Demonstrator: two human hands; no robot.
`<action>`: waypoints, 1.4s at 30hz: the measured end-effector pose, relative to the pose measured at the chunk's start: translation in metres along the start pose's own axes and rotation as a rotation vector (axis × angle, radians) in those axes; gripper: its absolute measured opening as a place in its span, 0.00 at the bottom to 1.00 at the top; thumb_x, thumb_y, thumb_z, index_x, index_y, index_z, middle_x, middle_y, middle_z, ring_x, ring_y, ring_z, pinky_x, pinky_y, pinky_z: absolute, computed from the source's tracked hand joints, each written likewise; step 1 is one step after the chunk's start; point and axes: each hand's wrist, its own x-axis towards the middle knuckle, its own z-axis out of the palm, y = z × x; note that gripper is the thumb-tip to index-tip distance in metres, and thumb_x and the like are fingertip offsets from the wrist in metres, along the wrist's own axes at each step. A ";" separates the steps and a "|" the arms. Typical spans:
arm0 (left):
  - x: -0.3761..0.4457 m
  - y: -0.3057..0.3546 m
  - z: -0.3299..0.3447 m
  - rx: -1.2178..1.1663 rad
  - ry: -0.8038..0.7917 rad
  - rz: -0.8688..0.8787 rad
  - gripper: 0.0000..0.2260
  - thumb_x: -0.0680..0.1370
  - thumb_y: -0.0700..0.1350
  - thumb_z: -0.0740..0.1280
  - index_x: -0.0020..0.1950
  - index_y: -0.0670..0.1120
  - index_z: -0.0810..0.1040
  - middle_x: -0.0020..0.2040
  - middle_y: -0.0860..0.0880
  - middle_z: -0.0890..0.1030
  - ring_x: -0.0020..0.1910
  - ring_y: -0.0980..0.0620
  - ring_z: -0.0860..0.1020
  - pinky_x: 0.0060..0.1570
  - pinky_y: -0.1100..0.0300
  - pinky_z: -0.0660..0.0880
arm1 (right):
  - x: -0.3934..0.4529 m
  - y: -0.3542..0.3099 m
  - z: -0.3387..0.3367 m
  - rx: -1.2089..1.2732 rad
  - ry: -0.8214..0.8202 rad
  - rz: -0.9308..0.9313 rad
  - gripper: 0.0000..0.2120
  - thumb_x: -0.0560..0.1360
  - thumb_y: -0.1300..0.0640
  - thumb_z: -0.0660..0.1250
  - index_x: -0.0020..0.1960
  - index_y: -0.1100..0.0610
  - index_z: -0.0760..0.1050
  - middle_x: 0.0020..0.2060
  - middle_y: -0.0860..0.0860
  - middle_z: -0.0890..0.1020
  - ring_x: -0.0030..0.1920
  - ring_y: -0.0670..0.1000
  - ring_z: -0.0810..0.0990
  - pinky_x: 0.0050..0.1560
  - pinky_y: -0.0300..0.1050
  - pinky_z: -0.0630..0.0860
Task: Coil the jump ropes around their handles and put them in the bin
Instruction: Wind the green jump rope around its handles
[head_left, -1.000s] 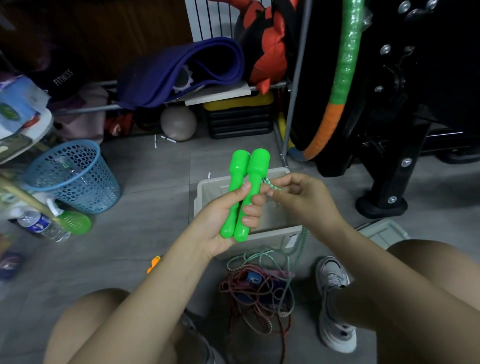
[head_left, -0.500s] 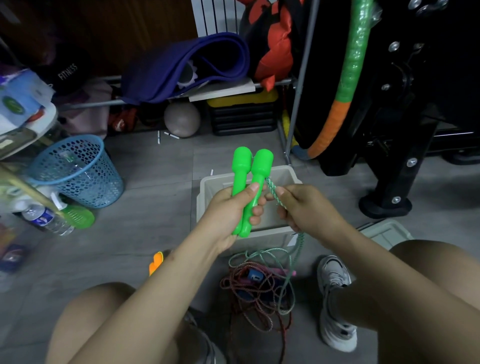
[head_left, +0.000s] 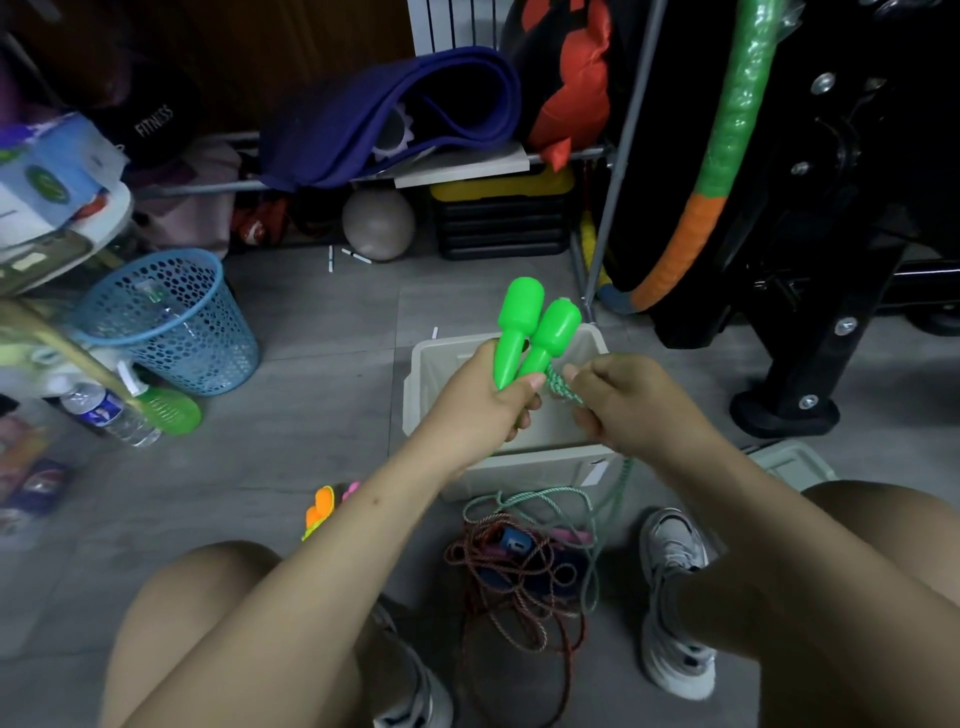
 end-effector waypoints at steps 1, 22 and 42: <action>0.001 -0.001 -0.002 0.084 -0.019 0.017 0.09 0.80 0.40 0.62 0.59 0.48 0.68 0.36 0.50 0.76 0.27 0.58 0.72 0.30 0.62 0.69 | 0.000 -0.001 -0.002 0.032 -0.004 0.008 0.21 0.80 0.58 0.58 0.30 0.61 0.70 0.15 0.47 0.70 0.16 0.42 0.64 0.20 0.33 0.60; -0.006 0.007 -0.020 0.505 -0.581 -0.062 0.14 0.78 0.51 0.66 0.40 0.42 0.76 0.27 0.51 0.75 0.22 0.56 0.71 0.25 0.65 0.69 | 0.011 -0.006 -0.039 -0.197 -0.285 -0.349 0.07 0.70 0.59 0.73 0.47 0.52 0.82 0.44 0.51 0.84 0.47 0.50 0.81 0.52 0.42 0.75; -0.008 0.001 -0.028 0.602 -0.777 -0.232 0.16 0.77 0.57 0.65 0.42 0.45 0.81 0.26 0.52 0.72 0.25 0.53 0.68 0.30 0.62 0.66 | 0.012 0.002 -0.030 -0.580 -0.390 -0.492 0.10 0.64 0.49 0.77 0.44 0.41 0.81 0.44 0.42 0.73 0.47 0.43 0.75 0.51 0.47 0.73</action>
